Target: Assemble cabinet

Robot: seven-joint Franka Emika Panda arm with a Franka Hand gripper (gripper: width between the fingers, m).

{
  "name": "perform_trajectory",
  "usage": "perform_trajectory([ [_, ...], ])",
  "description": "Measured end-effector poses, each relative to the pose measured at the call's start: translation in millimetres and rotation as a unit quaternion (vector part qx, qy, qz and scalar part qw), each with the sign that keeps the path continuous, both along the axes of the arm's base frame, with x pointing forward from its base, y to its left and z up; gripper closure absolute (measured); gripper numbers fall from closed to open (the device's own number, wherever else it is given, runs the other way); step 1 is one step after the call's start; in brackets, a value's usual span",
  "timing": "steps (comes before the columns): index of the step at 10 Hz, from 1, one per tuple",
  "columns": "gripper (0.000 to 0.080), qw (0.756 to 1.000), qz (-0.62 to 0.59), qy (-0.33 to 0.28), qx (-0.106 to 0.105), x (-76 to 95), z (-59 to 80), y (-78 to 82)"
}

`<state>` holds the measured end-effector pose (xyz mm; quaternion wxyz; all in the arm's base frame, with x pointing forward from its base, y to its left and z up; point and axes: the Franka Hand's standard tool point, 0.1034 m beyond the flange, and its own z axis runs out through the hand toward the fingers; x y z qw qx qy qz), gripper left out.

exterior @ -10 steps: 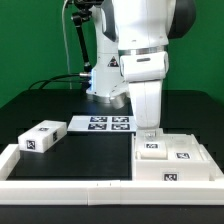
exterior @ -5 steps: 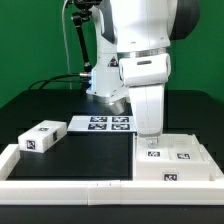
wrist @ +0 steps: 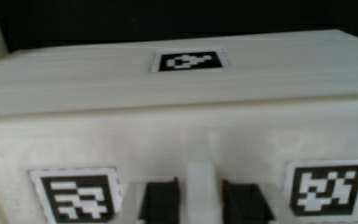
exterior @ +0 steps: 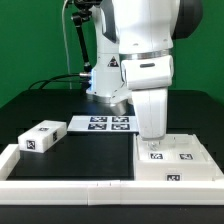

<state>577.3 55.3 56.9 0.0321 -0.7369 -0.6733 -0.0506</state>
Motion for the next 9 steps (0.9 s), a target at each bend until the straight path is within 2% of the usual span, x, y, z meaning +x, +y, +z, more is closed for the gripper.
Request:
perform_trajectory([
  [1,0.0475,1.000,-0.001,-0.001,0.000,0.8,1.1,-0.8],
  [2,0.0475,1.000,-0.003,-0.004,-0.001,1.8,4.3,-2.7],
  [3,0.0293,1.000,-0.012,-0.008,-0.002,0.4,7.8,-4.7],
  [4,0.0160,1.000,-0.022,-0.012,-0.003,-3.2,10.9,-6.6],
  [5,0.0160,0.999,-0.029,-0.019,-0.004,-7.7,15.0,-9.1],
  [6,0.0035,0.998,-0.048,-0.031,-0.005,-15.5,20.6,-7.8],
  [9,0.0002,0.993,-0.103,-0.054,-0.005,-42.3,35.6,-6.0],
])
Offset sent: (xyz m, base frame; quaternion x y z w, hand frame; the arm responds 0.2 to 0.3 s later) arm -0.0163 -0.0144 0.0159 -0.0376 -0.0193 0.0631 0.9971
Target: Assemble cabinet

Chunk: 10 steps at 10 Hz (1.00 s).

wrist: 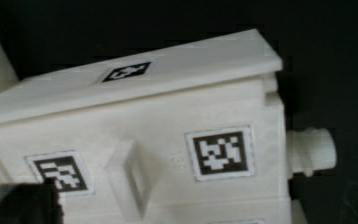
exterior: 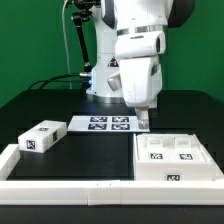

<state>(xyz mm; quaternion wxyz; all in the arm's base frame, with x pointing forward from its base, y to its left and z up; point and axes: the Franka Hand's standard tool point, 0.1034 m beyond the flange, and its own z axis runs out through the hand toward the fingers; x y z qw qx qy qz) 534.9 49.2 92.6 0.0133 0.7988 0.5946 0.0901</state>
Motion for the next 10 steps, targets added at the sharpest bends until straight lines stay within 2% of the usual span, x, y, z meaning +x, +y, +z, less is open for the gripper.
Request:
perform_trajectory([
  [2,0.0002,0.998,-0.062,-0.008,0.010,-14.0,1.2,1.6],
  [3,0.0002,0.993,-0.116,-0.006,0.021,-22.8,2.0,12.7],
  [5,0.0002,0.988,-0.152,-0.001,0.028,-39.3,1.8,31.2],
  [8,0.0002,0.987,-0.160,0.001,0.030,-39.7,1.3,31.4],
  [10,0.0002,0.953,-0.295,-0.007,0.066,-49.0,2.8,44.8],
])
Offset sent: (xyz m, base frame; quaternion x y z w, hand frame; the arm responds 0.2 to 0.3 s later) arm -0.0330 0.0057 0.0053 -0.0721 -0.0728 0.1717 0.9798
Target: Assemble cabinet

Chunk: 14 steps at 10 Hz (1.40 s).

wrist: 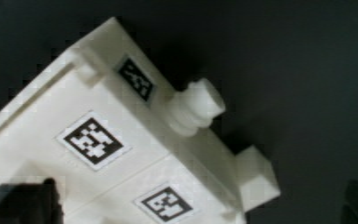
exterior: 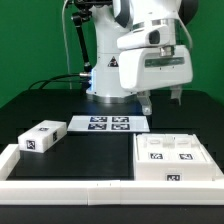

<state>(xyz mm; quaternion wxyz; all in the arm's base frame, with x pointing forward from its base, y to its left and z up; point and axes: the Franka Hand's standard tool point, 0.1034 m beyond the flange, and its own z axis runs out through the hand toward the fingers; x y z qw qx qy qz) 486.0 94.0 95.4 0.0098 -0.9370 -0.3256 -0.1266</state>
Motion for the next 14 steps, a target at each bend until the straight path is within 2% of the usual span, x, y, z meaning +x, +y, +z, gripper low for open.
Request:
perform_trajectory([
  [2,0.0002,0.992,-0.125,0.024,0.027,-4.2,-11.6,4.8],
  [3,0.0002,0.987,-0.155,0.034,0.034,-4.3,-18.6,-2.3],
  [7,0.0002,0.954,-0.286,0.051,0.069,-5.7,-20.2,-1.3],
  [9,0.0002,0.950,-0.299,0.060,0.072,-4.1,-36.8,-5.5],
  [14,0.0002,0.950,-0.296,0.055,0.082,7.1,-79.3,-1.4],
])
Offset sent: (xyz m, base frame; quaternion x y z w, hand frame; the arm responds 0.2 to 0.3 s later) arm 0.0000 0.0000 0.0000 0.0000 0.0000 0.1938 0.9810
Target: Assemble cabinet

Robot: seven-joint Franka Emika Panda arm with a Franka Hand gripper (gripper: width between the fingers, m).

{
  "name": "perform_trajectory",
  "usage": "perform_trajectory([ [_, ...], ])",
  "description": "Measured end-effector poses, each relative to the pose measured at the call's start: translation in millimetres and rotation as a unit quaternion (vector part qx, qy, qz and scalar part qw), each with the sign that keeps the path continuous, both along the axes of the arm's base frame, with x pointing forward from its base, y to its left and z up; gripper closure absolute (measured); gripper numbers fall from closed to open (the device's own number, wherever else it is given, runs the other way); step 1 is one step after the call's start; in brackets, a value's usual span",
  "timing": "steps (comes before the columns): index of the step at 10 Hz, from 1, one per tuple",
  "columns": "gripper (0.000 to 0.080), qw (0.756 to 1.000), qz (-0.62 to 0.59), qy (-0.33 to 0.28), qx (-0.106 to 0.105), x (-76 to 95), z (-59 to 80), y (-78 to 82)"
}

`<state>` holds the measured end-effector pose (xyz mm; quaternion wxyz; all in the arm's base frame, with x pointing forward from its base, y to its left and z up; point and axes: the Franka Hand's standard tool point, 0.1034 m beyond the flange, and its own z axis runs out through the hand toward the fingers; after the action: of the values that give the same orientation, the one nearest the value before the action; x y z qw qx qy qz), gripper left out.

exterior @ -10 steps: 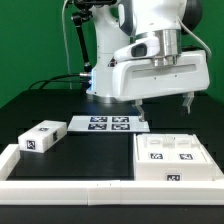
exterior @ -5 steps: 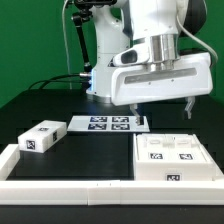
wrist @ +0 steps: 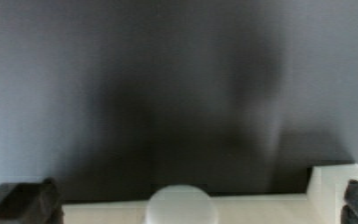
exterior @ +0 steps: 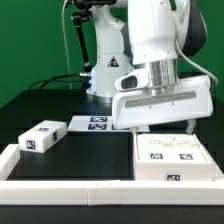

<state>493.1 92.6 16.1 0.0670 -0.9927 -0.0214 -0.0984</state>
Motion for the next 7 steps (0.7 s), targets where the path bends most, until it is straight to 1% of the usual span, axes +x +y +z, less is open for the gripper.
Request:
perform_trajectory([
  [2,0.0002,1.000,0.000,-0.009,0.001,1.2,-7.6,-0.2],
  [4,0.0002,1.000,-0.001,-0.015,0.002,3.9,-9.7,0.2],
  [5,0.0126,1.000,0.003,-0.015,0.000,4.5,-10.2,-1.3],
  [7,0.0401,1.000,0.008,-0.016,-0.002,4.7,-10.7,-5.3],
])
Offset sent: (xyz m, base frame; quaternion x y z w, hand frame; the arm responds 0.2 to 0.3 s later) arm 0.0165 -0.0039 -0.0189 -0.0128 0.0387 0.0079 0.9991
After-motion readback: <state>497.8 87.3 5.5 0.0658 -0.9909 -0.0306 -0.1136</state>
